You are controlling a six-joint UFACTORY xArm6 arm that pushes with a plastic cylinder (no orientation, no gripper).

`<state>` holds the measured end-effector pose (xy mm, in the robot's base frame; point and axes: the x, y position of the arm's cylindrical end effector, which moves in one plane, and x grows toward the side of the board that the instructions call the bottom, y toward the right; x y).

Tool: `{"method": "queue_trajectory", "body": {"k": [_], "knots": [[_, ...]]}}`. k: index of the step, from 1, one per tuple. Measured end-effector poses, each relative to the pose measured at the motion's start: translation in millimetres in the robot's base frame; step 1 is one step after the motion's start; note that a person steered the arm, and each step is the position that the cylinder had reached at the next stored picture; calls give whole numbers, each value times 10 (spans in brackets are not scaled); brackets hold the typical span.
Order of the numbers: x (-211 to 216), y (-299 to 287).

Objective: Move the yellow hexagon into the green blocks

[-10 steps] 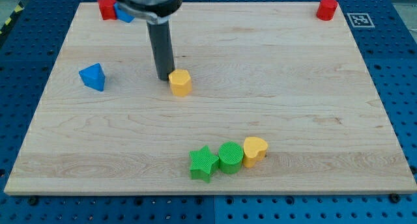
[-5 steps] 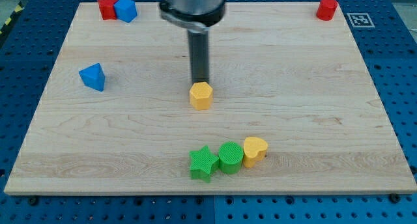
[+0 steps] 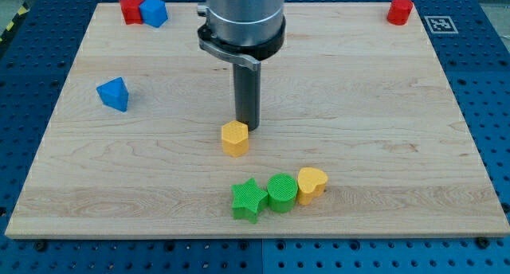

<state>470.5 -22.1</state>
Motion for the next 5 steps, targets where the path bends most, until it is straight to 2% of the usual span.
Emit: {"method": "queue_trajectory", "body": {"k": [2,4,5], "knots": [[211,-91],[146,-168],[118,-597]]}}
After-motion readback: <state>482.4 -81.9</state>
